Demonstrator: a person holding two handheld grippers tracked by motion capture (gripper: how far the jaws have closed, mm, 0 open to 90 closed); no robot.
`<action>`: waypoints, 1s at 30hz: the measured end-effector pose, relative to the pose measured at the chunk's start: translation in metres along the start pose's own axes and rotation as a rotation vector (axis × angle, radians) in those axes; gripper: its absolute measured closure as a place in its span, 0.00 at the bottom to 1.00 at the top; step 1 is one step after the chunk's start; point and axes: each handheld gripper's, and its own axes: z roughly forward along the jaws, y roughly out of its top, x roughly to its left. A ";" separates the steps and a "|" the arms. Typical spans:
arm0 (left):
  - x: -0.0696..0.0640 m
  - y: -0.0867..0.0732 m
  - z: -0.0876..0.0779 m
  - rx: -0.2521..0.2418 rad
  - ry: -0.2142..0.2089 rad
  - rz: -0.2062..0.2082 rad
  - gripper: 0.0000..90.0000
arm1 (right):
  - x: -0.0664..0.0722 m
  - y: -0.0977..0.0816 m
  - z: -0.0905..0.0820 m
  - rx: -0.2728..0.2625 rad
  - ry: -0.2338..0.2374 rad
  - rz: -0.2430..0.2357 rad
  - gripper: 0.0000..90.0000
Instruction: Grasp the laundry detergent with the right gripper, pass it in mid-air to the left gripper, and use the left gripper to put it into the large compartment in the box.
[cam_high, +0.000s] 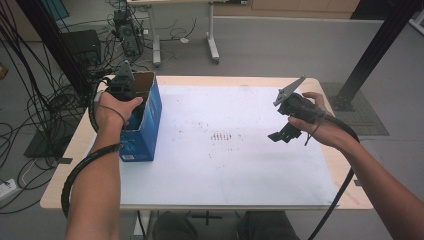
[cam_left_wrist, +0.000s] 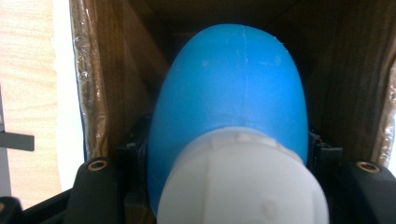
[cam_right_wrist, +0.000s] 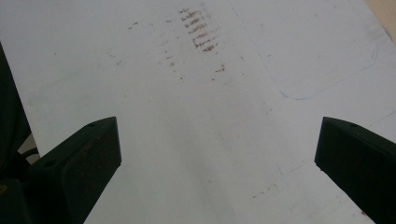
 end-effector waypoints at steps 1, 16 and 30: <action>0.000 0.000 0.000 0.000 0.000 -0.001 0.40 | 0.000 0.000 0.000 0.000 0.001 0.000 0.00; -0.001 0.000 0.000 0.001 0.005 0.004 0.40 | 0.000 -0.002 -0.002 0.001 -0.001 0.004 0.00; -0.001 -0.001 -0.002 -0.007 0.020 0.013 0.38 | 0.001 -0.002 -0.003 -0.001 -0.003 0.003 0.00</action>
